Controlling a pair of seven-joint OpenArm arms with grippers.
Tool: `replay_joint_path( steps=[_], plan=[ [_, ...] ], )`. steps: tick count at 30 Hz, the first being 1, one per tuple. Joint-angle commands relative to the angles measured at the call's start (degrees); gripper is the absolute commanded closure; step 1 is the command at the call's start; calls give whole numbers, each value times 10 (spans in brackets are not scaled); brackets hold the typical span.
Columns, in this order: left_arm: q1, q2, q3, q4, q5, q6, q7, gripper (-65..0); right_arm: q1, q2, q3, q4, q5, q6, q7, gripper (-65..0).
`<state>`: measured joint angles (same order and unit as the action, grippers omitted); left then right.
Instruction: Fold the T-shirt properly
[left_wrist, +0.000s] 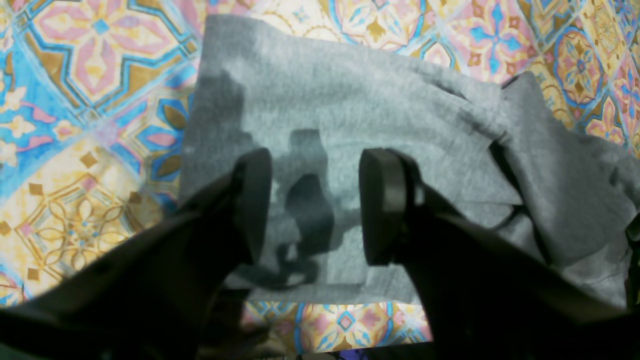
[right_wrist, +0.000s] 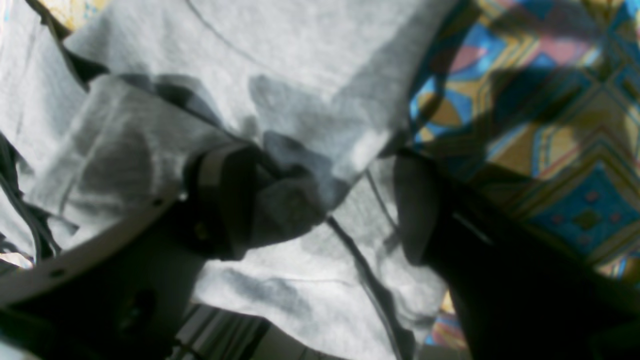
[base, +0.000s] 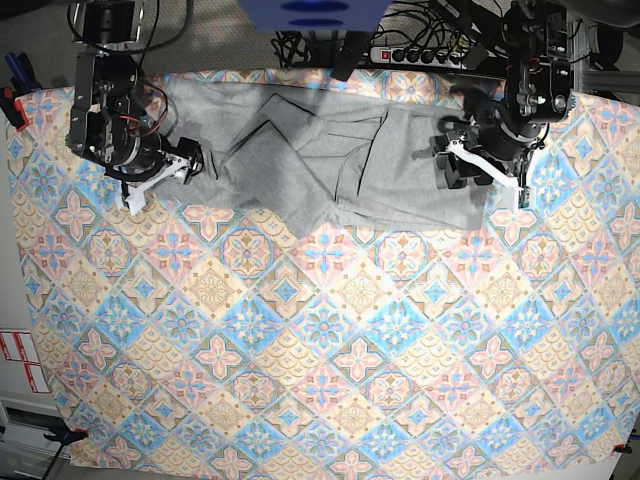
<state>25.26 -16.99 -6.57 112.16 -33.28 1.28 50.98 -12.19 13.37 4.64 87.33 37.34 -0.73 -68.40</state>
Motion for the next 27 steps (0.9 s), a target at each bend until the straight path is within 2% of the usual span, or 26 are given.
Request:
replay_joint_path(
  steps=[1, 8, 16, 21, 27],
  plan=[
    [-1, -4, -2, 9, -3, -3, -10, -293, 9, -2, -8, -2, 19, 3, -8, -426],
    [-2, -4, -2, 9, -3, -3, -10, -294, 23, 2, -17, -15, -15, 3, -20, -427],
    [-3, -4, -2, 9, -3, -3, -10, -295, 20, 2, -140, -39, -13, 3, -40, -425],
    [-3, -4, -2, 9, -3, -3, -10, -293, 18, 0, -165, -39, -12, 3, -40, -425],
    [-3, -4, -2, 9, -3, -3, -11, -293, 11, 0, -163, -38, 103, 3, -38, -425]
  ],
)
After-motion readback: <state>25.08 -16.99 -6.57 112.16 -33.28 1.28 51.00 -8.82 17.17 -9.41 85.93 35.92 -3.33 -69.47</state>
